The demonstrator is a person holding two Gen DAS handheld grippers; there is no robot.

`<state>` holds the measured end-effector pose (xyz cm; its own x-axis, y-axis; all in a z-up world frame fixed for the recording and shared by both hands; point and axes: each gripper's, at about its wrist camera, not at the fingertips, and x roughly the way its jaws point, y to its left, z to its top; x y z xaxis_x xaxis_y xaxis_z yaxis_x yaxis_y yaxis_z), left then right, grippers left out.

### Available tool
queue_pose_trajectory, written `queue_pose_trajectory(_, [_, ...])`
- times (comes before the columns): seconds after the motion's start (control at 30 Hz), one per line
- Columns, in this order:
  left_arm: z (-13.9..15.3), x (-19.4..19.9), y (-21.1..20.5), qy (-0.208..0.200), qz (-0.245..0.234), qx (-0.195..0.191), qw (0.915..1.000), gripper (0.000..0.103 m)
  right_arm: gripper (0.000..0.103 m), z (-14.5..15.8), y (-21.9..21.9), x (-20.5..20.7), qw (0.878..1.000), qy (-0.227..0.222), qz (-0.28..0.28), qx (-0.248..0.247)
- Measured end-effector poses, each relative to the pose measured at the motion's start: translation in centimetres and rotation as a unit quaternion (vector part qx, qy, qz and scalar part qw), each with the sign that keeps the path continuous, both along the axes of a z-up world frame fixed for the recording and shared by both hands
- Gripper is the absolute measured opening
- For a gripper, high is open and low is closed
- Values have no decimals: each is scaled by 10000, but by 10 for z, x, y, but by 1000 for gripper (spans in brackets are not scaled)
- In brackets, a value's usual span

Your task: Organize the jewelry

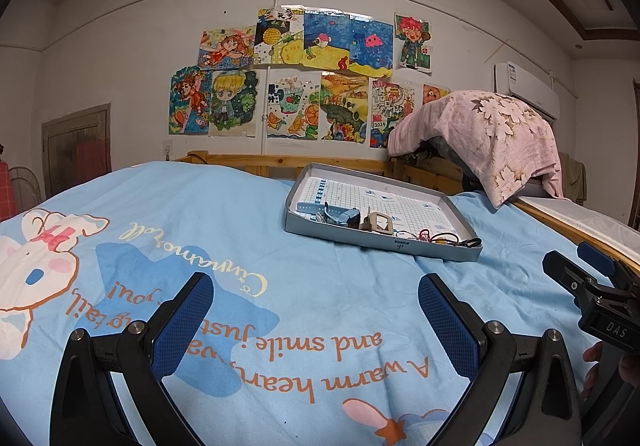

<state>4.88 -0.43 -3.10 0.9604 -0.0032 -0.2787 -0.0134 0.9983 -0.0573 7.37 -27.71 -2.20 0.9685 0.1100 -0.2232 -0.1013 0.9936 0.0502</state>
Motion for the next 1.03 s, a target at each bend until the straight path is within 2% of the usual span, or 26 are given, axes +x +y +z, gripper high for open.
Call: queue_pose_trajectory(1.03, [7,0,-2,56,200,119,9997,103,101,0,0,0,10000,7,-1,4])
